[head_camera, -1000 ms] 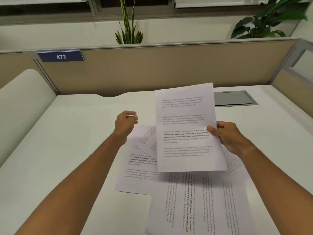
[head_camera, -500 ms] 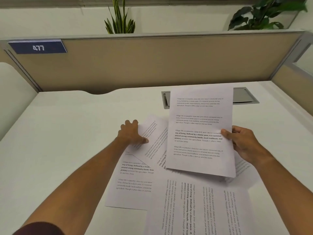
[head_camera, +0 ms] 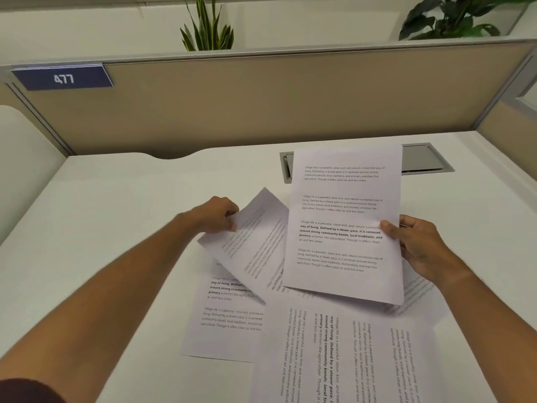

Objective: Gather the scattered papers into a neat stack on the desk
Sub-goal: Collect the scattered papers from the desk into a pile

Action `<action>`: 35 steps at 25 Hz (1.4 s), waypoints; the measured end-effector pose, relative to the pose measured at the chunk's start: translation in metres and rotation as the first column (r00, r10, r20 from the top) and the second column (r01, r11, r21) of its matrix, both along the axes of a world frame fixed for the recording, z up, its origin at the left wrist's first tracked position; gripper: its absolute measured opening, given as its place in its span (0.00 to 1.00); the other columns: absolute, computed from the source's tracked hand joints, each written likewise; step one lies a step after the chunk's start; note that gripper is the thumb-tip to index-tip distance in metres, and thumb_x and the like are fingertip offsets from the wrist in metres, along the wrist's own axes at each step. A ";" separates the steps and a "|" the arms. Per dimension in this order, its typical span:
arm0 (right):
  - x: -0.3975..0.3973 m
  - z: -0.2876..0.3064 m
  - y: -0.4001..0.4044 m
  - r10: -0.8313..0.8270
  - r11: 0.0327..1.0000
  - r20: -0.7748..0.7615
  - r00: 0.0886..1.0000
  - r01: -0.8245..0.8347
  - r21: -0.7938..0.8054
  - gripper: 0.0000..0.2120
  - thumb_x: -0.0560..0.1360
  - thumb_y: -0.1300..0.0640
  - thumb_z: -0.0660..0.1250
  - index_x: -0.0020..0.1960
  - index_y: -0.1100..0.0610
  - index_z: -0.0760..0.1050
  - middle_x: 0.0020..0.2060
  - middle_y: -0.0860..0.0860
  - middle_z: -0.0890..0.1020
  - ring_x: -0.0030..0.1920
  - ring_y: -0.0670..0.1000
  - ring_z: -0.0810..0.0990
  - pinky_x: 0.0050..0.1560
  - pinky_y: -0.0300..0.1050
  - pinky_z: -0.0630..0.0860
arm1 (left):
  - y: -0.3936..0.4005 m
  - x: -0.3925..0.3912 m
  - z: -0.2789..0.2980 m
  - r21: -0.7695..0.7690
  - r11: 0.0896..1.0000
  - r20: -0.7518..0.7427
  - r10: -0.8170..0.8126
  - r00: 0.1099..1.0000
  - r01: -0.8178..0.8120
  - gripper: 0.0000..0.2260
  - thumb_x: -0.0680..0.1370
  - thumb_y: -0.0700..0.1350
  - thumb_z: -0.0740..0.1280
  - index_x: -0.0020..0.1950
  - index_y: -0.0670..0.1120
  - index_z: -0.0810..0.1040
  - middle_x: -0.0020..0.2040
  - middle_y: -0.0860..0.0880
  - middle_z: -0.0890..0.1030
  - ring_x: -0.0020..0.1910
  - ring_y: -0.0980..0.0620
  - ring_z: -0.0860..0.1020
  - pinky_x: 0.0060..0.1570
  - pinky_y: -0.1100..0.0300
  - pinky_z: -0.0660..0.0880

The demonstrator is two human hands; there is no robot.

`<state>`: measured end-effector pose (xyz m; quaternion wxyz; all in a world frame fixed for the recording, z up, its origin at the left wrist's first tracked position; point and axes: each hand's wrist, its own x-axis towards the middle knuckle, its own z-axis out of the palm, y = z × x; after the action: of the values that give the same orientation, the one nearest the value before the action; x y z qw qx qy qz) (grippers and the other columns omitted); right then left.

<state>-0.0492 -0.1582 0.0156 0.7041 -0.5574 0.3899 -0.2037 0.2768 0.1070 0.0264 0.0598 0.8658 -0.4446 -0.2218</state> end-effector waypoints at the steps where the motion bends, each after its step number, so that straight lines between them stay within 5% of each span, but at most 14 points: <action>1: 0.000 0.001 0.001 0.003 1.000 0.003 1.000 -0.003 0.000 0.06 0.75 0.64 0.70 0.49 0.56 0.82 0.42 0.50 0.88 0.38 0.48 0.87 0.34 0.39 0.82 | 0.003 0.006 0.006 0.046 0.997 0.029 -0.058 0.998 0.057 0.06 0.74 0.43 0.71 0.45 0.40 0.79 0.40 0.47 0.78 0.40 0.47 0.74 0.39 0.56 0.68; 5: 0.000 0.000 0.003 0.021 1.000 0.004 1.000 -0.021 -0.005 0.06 0.75 0.63 0.70 0.51 0.56 0.82 0.43 0.50 0.88 0.40 0.49 0.87 0.34 0.40 0.82 | 0.002 0.016 0.016 0.223 0.964 0.103 -0.171 0.980 0.145 0.08 0.75 0.43 0.69 0.53 0.43 0.80 0.49 0.46 0.81 0.49 0.46 0.77 0.46 0.54 0.72; 9: -0.002 -0.001 0.002 0.012 1.000 0.009 1.000 -0.012 0.008 0.07 0.75 0.64 0.70 0.51 0.57 0.82 0.44 0.51 0.88 0.40 0.49 0.87 0.34 0.40 0.81 | -0.008 0.000 -0.008 0.153 0.984 0.121 -0.109 0.987 0.090 0.27 0.76 0.50 0.69 0.73 0.46 0.66 0.69 0.44 0.71 0.68 0.44 0.68 0.65 0.50 0.67; 13: -0.006 -0.004 0.001 0.010 1.000 -0.002 1.000 -0.010 0.009 0.06 0.75 0.63 0.71 0.50 0.56 0.83 0.45 0.51 0.88 0.41 0.49 0.87 0.34 0.40 0.82 | -0.013 -0.015 -0.029 0.142 0.984 0.137 -0.128 0.982 0.108 0.41 0.65 0.63 0.74 0.73 0.52 0.63 0.71 0.48 0.64 0.69 0.44 0.63 0.66 0.46 0.66; 22: -0.008 -0.009 0.003 0.055 0.998 -0.021 0.998 -0.055 0.017 0.08 0.75 0.62 0.71 0.53 0.57 0.83 0.47 0.52 0.88 0.43 0.50 0.87 0.36 0.40 0.82 | -0.033 -0.012 -0.020 0.287 0.952 0.166 -0.163 0.973 0.111 0.39 0.59 0.67 0.75 0.64 0.51 0.68 0.60 0.49 0.71 0.61 0.47 0.68 0.63 0.46 0.62; 26: -0.002 -0.001 0.004 0.069 0.992 0.080 0.994 -0.077 0.101 0.13 0.71 0.60 0.72 0.56 0.58 0.82 0.52 0.55 0.86 0.51 0.55 0.86 0.45 0.46 0.83 | -0.028 -0.005 -0.013 0.147 0.988 -0.026 -0.053 0.998 0.056 0.24 0.64 0.57 0.77 0.51 0.51 0.70 0.53 0.50 0.77 0.49 0.49 0.75 0.51 0.54 0.68; 30: 0.011 0.011 0.011 0.171 0.981 0.104 0.980 -0.179 0.078 0.17 0.70 0.60 0.73 0.59 0.59 0.80 0.54 0.56 0.85 0.55 0.57 0.84 0.53 0.51 0.82 | -0.026 -0.001 0.001 -0.024 1.000 -0.145 0.010 0.989 -0.013 0.07 0.74 0.46 0.71 0.50 0.45 0.79 0.49 0.49 0.80 0.47 0.50 0.76 0.43 0.60 0.70; 33: 0.020 0.006 0.034 0.362 0.932 -0.072 0.929 -0.361 0.035 0.12 0.74 0.64 0.71 0.57 0.61 0.80 0.51 0.57 0.86 0.52 0.57 0.85 0.49 0.48 0.83 | -0.018 0.000 0.018 -0.126 0.984 -0.446 0.060 0.893 -0.129 0.06 0.76 0.43 0.67 0.49 0.43 0.81 0.44 0.52 0.82 0.43 0.54 0.78 0.38 0.65 0.72; 35: 0.024 -0.003 0.050 0.434 0.901 -0.176 0.884 -0.429 0.067 0.11 0.74 0.65 0.71 0.56 0.62 0.81 0.48 0.56 0.87 0.49 0.56 0.86 0.44 0.47 0.83 | -0.014 0.000 0.028 -0.152 0.968 -0.593 0.073 0.802 -0.201 0.15 0.77 0.52 0.65 0.41 0.41 0.78 0.36 0.51 0.79 0.37 0.52 0.76 0.39 0.61 0.71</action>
<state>-0.0252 -0.1081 0.0126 0.6993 -0.6376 0.3229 0.0160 0.2765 0.0927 0.0546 0.2989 0.7749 -0.3614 -0.4238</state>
